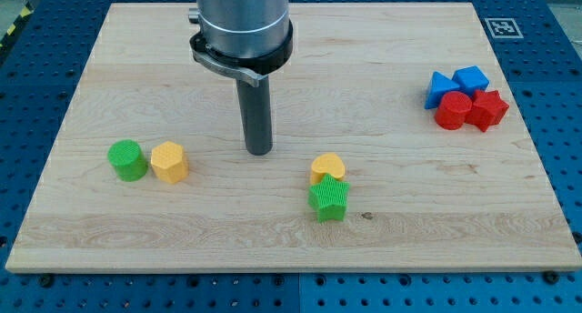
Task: Nudge the green circle up a bit
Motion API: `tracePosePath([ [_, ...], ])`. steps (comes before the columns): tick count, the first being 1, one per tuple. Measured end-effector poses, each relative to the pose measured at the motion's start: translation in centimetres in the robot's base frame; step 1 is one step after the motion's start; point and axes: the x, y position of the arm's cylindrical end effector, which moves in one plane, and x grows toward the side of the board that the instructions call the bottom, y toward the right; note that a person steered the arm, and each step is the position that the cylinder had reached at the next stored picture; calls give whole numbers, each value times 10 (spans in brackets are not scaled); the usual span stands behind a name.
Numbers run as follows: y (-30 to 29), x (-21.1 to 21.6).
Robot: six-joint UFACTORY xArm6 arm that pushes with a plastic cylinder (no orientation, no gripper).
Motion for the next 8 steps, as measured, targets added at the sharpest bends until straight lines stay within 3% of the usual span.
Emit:
tracePosePath([
  [3,-3,85],
  [4,-29,110],
  [6,-124,105],
  [8,-150,104],
])
